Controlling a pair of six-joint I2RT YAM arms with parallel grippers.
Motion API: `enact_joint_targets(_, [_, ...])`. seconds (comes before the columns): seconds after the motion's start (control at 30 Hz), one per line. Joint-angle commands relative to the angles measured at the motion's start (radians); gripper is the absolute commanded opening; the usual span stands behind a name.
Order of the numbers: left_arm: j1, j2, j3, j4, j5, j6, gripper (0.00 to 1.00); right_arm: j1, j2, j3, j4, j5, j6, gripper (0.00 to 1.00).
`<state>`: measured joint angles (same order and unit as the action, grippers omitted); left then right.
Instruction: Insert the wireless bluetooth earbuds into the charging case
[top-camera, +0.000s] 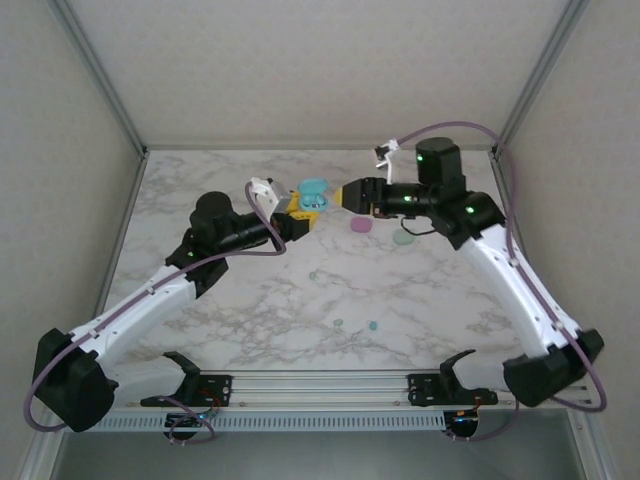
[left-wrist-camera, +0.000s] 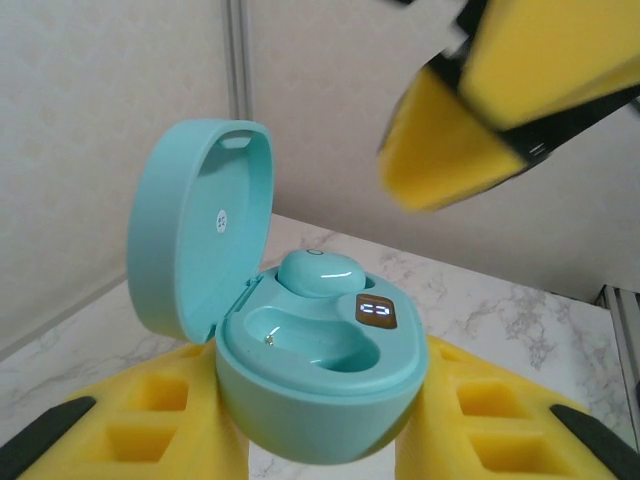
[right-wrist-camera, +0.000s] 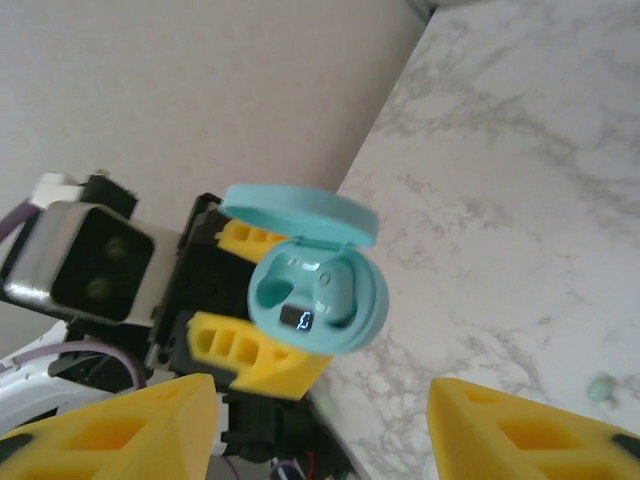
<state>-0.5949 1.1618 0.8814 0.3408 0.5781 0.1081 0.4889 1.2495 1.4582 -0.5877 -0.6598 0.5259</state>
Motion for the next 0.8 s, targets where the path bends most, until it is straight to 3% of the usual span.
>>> enact_joint_targets(0.0, [-0.008,-0.036,-0.011,0.018,-0.037,0.010,0.27,-0.012,-0.080,-0.040,-0.154,0.248,-0.032,0.61])
enact_joint_targets(0.07, [-0.009,-0.046,-0.013,0.016,-0.054,0.012,0.27,-0.025,-0.104,-0.084,-0.250,0.428,-0.010,0.58])
enact_joint_targets(0.13, [-0.008,-0.057,-0.014,0.012,-0.069,0.016,0.27,-0.047,-0.103,-0.159,-0.334,0.520,0.036,0.54])
enact_joint_targets(0.3, [-0.008,-0.086,-0.013,-0.003,-0.093,0.021,0.27,-0.045,-0.030,-0.409,-0.343,0.388,0.107,0.44])
enact_joint_targets(0.5, [-0.008,-0.117,-0.025,-0.011,-0.119,0.019,0.27,0.061,0.011,-0.640,-0.275,0.374,0.255,0.48])
enact_joint_targets(0.77, [-0.008,-0.114,-0.026,-0.011,-0.123,0.018,0.28,0.156,0.047,-0.745,-0.179,0.344,0.312,0.47])
